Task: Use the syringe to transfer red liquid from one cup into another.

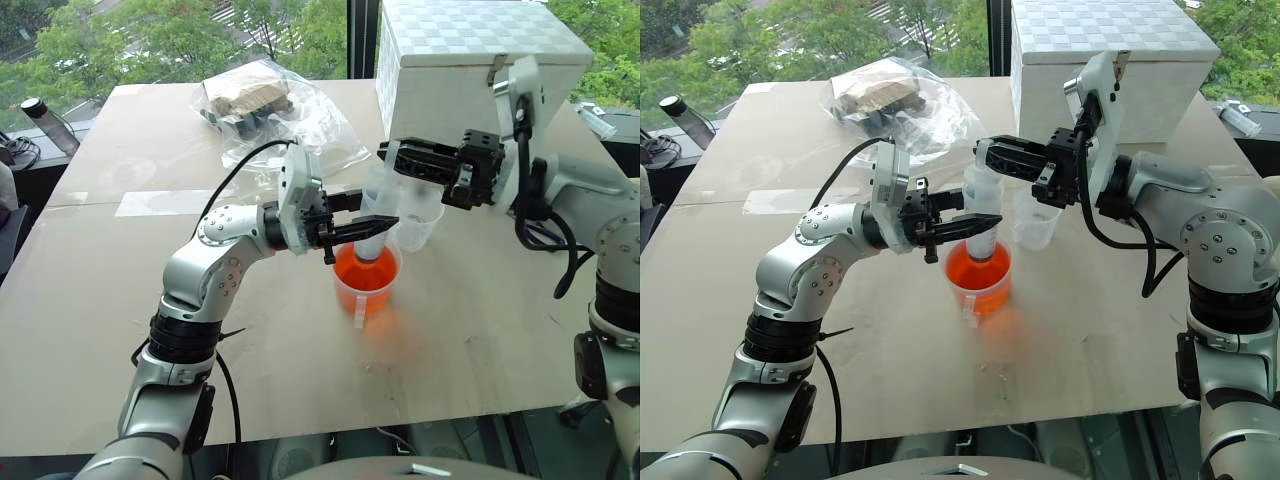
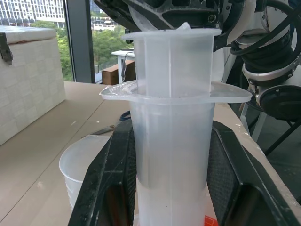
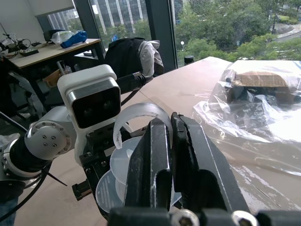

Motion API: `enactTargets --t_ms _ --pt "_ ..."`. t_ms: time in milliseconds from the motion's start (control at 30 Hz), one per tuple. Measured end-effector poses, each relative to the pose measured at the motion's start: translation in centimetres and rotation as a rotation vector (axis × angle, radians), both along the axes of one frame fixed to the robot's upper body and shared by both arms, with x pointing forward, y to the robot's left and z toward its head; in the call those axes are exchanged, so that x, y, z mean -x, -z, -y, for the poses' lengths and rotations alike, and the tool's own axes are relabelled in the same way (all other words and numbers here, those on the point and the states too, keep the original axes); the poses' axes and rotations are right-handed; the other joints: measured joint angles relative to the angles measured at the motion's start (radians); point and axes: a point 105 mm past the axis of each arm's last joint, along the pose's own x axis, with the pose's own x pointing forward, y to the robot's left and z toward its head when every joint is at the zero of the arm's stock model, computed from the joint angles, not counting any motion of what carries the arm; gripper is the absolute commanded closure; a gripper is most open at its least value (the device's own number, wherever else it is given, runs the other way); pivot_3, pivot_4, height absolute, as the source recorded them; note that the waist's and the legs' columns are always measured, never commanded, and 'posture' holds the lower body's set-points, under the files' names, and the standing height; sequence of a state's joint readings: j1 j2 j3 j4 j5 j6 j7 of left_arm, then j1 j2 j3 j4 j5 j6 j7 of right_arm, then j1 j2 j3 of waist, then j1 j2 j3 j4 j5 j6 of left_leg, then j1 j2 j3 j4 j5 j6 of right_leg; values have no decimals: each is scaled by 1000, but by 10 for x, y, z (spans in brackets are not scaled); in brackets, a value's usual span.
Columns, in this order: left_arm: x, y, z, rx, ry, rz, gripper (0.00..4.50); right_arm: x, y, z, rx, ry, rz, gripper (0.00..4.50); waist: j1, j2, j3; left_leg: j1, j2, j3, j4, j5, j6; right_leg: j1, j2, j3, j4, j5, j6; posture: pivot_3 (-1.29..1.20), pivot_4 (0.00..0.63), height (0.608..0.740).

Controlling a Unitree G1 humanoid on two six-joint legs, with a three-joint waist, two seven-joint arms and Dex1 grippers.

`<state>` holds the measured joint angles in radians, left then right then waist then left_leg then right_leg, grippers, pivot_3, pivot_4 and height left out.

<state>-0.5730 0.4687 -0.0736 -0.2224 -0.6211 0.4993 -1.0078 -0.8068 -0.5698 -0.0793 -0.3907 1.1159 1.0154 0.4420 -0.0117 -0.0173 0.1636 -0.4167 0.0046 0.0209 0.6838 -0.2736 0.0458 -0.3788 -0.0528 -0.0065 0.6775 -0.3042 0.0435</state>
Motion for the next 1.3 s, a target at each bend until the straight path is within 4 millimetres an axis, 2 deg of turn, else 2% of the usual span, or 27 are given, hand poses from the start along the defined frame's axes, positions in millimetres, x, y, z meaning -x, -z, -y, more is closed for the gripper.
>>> enactTargets --t_ms 233,367,433,467,567,600,833,1033,1200,1300 --pt "0 -5 2 1 6 10 3127 0 -4 2 -13 5 15 4463 0 0 0 0 0 0 0 0 0 0 0 0 0 0 0 0 150 740" --pt "0 -11 4 4 14 11 3127 0 -7 2 -27 9 38 3187 0 0 0 0 0 0 0 0 0 0 0 0 0 0 0 0 150 740" --pt "1 -15 5 8 29 4 3127 -1 -10 3 -40 16 51 2163 0 0 0 0 0 0 0 0 0 0 0 0 0 0 0 0 150 740" --pt "2 -16 5 9 34 2 3127 -1 -11 4 -44 19 55 1804 0 0 0 0 0 0 0 0 0 0 0 0 0 0 0 0 150 740" --pt "5 -23 6 3 45 19 3127 -4 -15 10 -70 37 59 235 1 0 0 0 0 0 0 0 0 0 0 0 0 0 0 0 150 740" --pt "6 -24 6 2 47 24 3127 -4 -16 11 -72 39 60 33 1 0 0 0 0 0 0 0 0 0 0 0 0 0 0 0 150 740" --pt "5 -37 6 11 39 34 3127 9 -25 30 -74 -41 63 33 1 0 0 0 0 0 0 0 0 0 0 0 0 0 0 0 150 740" --pt "3 -41 3 25 18 19 3127 19 -24 60 -102 -91 -6 33 2 0 0 0 0 0 0 0 0 0 0 0 -1 0 0 0 150 740" --pt "4 -49 5 42 27 -2 3127 22 -24 69 -138 -112 -36 33 -1 0 0 0 0 0 0 0 0 0 0 0 -1 0 0 0 150 740" --pt "4 -52 5 45 32 -13 3127 19 -17 72 -143 -101 -64 33 1 0 0 0 0 0 0 0 0 0 0 0 -1 0 0 0 150 740"
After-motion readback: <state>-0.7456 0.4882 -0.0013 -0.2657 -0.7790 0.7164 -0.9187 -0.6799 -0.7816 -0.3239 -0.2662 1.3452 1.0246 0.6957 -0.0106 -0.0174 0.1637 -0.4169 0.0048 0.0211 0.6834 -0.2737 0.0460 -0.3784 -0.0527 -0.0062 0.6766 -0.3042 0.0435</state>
